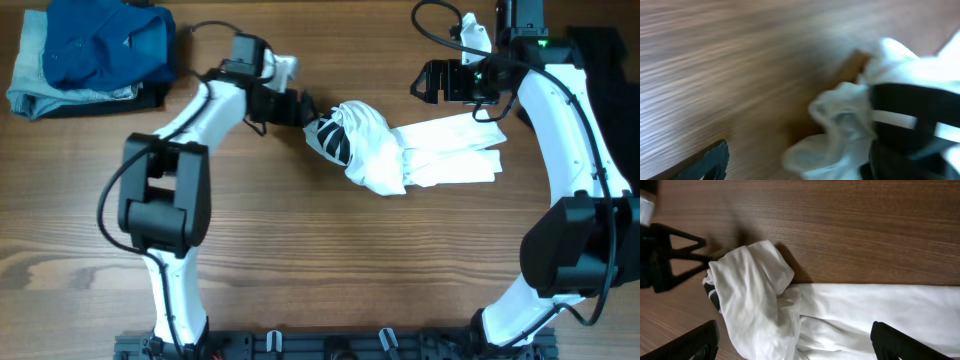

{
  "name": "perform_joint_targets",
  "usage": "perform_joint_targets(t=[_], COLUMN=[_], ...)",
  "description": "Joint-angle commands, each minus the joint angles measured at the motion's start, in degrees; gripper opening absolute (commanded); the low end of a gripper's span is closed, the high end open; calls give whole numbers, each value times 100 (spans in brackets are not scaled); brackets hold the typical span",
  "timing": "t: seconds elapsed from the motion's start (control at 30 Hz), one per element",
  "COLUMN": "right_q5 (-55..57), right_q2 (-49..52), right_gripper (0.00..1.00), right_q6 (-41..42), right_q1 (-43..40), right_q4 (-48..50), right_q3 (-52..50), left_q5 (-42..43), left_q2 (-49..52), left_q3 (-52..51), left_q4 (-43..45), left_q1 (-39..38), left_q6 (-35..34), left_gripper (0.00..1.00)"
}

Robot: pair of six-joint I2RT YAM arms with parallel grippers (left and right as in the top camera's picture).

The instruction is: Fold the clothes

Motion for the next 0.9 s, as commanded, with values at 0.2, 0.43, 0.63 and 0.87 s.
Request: perform_joint_targets(t=[0.2,0.43,0.63,0.87], right_q5=[-66,-66,48,-129], right_q2=[-195,-192,-192,-195], right_gripper=[97,97,97,93], right_q6=[70,66,61,-240], right_q1=[-4,-2,-2,-2], right_q4=[17,-11,-116,-90], right_q3=[28,28,28,28], left_q5=[-376,-929,-990,-997], left_q2=[103,-96,-1648,-3783], left_q3=[-13,15,533,645], left_q4=[-52,-243,-584,557], left_q1=[-184,81,205,186], left_q6=[345,-55,-201,-297], left_gripper=[34,4,4,4])
